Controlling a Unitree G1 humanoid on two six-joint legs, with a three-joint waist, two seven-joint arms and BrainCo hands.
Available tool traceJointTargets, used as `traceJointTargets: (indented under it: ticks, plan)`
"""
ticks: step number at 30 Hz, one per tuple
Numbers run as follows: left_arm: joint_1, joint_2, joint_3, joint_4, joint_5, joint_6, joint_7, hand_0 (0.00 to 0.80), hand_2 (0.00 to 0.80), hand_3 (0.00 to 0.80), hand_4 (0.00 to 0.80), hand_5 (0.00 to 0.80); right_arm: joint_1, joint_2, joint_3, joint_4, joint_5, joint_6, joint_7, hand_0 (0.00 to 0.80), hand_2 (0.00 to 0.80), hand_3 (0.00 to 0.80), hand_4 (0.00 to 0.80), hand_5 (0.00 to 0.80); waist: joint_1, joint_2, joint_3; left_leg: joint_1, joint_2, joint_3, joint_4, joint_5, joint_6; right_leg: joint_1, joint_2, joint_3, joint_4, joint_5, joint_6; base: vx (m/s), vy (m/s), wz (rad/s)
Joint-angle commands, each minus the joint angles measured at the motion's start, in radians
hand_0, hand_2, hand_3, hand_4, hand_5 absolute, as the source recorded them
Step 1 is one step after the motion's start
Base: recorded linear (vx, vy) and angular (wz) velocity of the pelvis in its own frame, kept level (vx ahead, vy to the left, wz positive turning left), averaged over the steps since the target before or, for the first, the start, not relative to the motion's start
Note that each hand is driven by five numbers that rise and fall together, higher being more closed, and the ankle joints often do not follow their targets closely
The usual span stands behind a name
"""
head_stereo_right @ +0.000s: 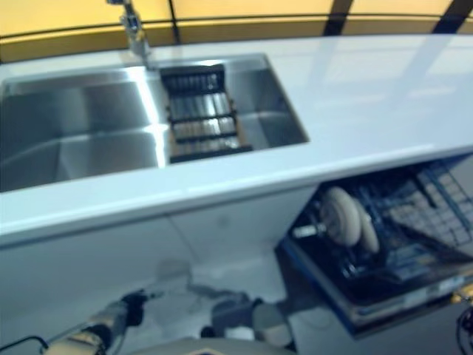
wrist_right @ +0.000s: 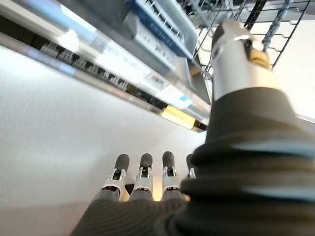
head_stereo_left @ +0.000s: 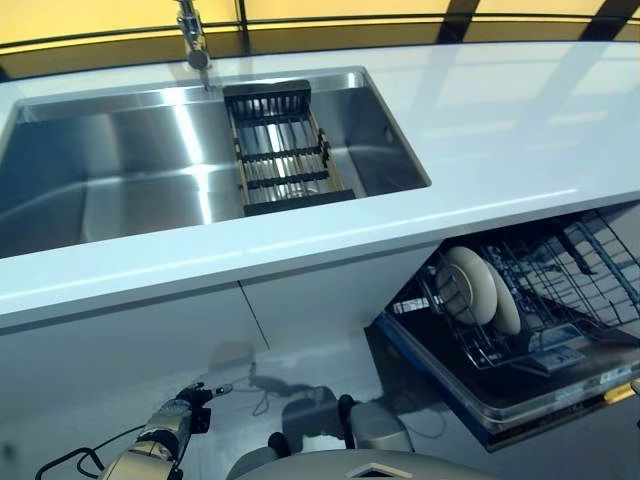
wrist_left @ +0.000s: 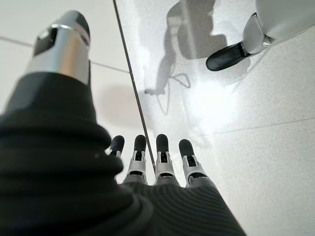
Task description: Take plates into dishwasher
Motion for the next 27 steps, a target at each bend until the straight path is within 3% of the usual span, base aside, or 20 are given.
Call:
traceJointTargets:
  ticks: [1,4,5,6,8,10,15,20,27]
  plan:
    - [0.001,0.003,-0.002,0.002,0.054,0.019,-0.014,0.0,0.0,0.0,0.0,0.0,-0.016,0.003,0.026,-0.032,-0.04,-0.002,0.022,0.0,0.0,0.0,0.0,0.0,0.003,0.017,-0.014,0.056,-0.029,-0.034,-0.072,0.0,0.008,-0.164,0.083,-0.03,-0.116,0.273,0.073,-0.302,-0.017,-0.29]
    - [0.018,0.019,0.019,0.012,0.066,0.039,-0.018,0.0,0.0,0.0,0.0,0.0,-0.023,0.031,0.053,-0.016,-0.072,-0.005,0.048,0.0,0.0,0.0,0.0,0.0,0.038,0.039,-0.019,0.019,0.02,0.026,-0.064,0.038,0.0,-0.094,0.008,-0.022,-0.01,0.233,0.068,-0.352,-0.086,-0.43]
    - [0.022,0.022,0.023,0.014,0.066,0.039,-0.018,0.0,0.0,0.0,0.0,0.0,-0.024,0.039,0.058,-0.012,-0.067,-0.01,0.047,0.0,0.0,0.0,0.0,0.0,0.043,0.043,-0.024,0.008,0.029,0.035,-0.058,0.042,-0.001,-0.076,-0.005,-0.013,-0.004,0.228,0.067,-0.414,-0.209,-0.5]
    - [0.033,0.028,0.035,0.022,0.061,0.039,-0.018,0.0,0.0,0.0,0.0,0.0,-0.024,0.068,0.074,0.012,-0.067,-0.035,0.054,0.0,0.0,0.0,0.0,0.0,0.06,0.051,-0.036,-0.016,0.055,0.059,-0.026,0.04,-0.004,-0.021,-0.044,0.013,0.008,0.215,0.066,-0.349,-0.25,-0.42]
    - [0.04,0.032,0.044,0.031,0.05,0.037,-0.016,0.0,0.0,0.0,0.0,0.0,-0.024,0.104,0.091,0.03,-0.066,-0.07,0.063,0.0,0.0,0.0,0.0,0.0,0.077,0.048,-0.05,-0.035,0.073,0.077,0.013,0.029,-0.011,0.029,-0.089,0.012,-0.024,0.219,0.071,-0.277,-0.234,-0.36]
    - [0.037,0.039,0.058,0.036,0.04,0.043,-0.011,0.0,0.0,0.0,0.0,0.0,-0.039,0.142,0.124,0.067,-0.077,-0.123,0.093,0.0,0.0,0.0,0.0,0.0,0.099,0.034,-0.062,-0.048,0.1,0.099,0.062,0.002,-0.025,0.063,-0.152,-0.023,-0.106,0.213,0.083,-0.251,-0.253,-0.48]
    - [0.027,0.044,0.087,0.039,0.032,0.022,0.002,0.0,0.0,0.0,0.0,0.0,-0.069,0.178,0.179,0.104,-0.011,-0.16,0.149,0.0,0.0,0.0,0.0,0.0,0.107,0.024,-0.056,-0.052,0.125,0.095,0.108,-0.03,-0.022,0.064,-0.123,-0.011,-0.108,0.144,0.092,-0.148,-0.179,-0.37]
    - [0.03,0.036,0.095,0.01,0.032,-0.001,-0.022,0.0,0.0,0.0,0.0,0.0,-0.055,0.25,0.205,0.15,0.011,-0.258,0.215,0.0,0.0,0.0,0.0,0.0,0.118,0.036,-0.059,-0.05,0.136,0.099,0.066,0.003,-0.027,0.082,-0.092,-0.023,-0.11,0.1,0.094,-0.116,-0.132,0.02]
    - [0.034,0.03,0.089,-0.006,0.043,-0.005,-0.025,0.0,0.0,0.0,0.0,0.0,-0.086,0.289,0.248,0.241,0.044,-0.297,0.257,0.0,0.0,0.0,0.0,0.0,0.147,0.061,-0.064,-0.05,0.139,0.079,0.017,0.039,-0.039,0.103,-0.069,-0.065,-0.101,0.039,0.076,-0.077,-0.096,0.08]
